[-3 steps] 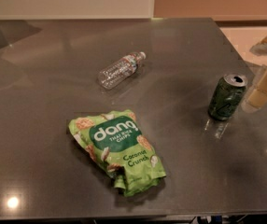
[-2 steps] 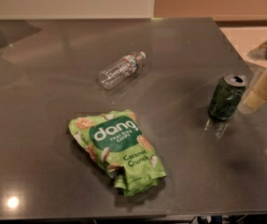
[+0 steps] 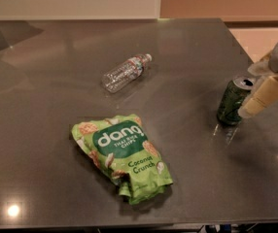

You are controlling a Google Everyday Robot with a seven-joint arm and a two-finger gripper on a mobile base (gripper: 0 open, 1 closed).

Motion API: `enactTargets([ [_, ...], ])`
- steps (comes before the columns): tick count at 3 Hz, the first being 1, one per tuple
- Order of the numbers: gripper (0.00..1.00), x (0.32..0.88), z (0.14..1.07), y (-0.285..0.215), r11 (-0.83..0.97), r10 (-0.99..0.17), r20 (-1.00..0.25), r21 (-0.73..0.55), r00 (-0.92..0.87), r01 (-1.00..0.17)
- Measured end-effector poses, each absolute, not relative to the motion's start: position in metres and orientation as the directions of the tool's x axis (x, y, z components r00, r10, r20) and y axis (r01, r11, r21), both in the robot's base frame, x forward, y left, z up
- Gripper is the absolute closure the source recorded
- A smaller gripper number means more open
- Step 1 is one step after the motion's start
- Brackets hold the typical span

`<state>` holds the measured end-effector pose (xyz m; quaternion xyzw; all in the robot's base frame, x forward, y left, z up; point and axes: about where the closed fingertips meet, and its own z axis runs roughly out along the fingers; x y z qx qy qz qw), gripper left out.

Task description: Move green can near water bottle

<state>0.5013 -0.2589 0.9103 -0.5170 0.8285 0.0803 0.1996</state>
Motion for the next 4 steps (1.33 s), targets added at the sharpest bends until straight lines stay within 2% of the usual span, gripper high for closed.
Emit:
enactTargets([
  [3, 0.86, 0.526, 0.914, -0.243, 0.439, -0.823, -0.423, -0.053, -0.378, -0.897],
  [4, 1.0, 0.563, 0.924, -0.212, 0.394, -0.834, -0.443, -0.06, -0.329, -0.917],
])
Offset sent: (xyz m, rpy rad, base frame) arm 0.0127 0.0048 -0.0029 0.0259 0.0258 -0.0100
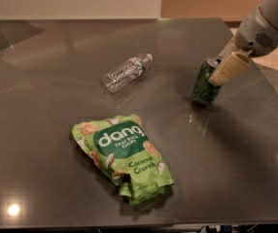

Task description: Move green can near water bottle

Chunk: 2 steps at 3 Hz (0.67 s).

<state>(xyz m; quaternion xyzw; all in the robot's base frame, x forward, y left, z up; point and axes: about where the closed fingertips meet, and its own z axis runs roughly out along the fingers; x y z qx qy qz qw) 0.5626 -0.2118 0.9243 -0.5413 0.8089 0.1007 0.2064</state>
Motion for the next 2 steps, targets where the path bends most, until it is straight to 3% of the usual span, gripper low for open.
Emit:
enactTargets([
  [2, 1.0, 0.635, 0.931, -0.136, 0.303, -0.861, -0.454, -0.092, -0.231, -0.948],
])
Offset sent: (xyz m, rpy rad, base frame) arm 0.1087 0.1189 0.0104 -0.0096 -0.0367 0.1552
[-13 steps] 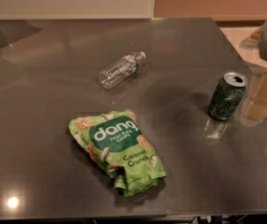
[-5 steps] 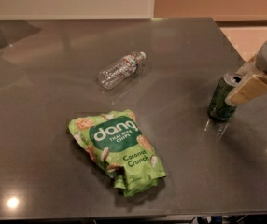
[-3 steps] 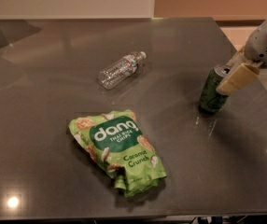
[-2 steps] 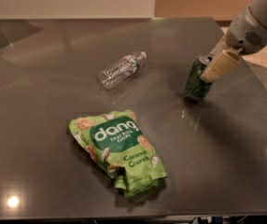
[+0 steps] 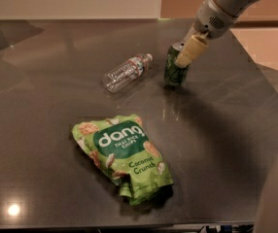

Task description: Move green can near water bottle

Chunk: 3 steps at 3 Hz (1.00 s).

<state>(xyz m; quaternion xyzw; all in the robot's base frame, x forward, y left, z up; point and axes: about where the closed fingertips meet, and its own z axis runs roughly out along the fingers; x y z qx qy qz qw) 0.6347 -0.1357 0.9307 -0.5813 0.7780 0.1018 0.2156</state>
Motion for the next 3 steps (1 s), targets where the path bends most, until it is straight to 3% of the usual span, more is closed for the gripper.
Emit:
enactTargets([
  [1, 1.0, 0.655, 0.92, -0.107, 0.271, -0.877, -0.432, -0.086, -0.21, -0.959],
  [2, 0.82, 0.669, 0.905, -0.087, 0.248, -0.895, -0.397, -0.065, -0.203, -0.967],
  [3, 0.58, 0.675, 0.897, -0.078, 0.242, -0.902, -0.379, -0.052, -0.205, -0.969],
])
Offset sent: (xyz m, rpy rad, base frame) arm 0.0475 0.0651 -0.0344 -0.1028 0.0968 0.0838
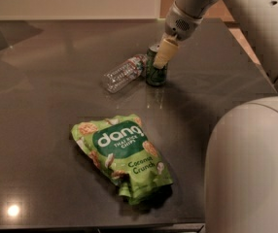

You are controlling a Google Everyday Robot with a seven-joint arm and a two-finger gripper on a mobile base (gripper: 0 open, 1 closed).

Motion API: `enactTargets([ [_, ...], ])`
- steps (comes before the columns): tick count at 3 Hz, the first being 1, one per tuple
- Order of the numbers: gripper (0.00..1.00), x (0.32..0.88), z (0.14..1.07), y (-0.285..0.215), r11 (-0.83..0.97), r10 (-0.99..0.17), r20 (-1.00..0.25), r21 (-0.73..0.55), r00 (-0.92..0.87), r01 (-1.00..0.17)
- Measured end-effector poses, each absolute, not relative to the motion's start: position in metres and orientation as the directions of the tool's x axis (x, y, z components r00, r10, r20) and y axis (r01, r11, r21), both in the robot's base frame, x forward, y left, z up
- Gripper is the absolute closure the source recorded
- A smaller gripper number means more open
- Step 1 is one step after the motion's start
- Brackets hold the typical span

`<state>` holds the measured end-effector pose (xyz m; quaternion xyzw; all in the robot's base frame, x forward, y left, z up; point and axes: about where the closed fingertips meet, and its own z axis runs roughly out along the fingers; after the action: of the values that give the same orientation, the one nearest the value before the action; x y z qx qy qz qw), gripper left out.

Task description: Move green can near water bottle

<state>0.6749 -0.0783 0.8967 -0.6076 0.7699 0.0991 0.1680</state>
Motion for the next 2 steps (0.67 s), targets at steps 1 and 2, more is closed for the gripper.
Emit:
enactTargets([
  [1, 0.36, 0.6749, 0.8977, -0.0784, 0.242, -0.902, -0.379, -0.051, -0.205, -0.969],
  [2, 0.12, 0.6787, 0.8954, -0.0754, 0.244, -0.9, -0.385, -0.057, -0.204, -0.968],
])
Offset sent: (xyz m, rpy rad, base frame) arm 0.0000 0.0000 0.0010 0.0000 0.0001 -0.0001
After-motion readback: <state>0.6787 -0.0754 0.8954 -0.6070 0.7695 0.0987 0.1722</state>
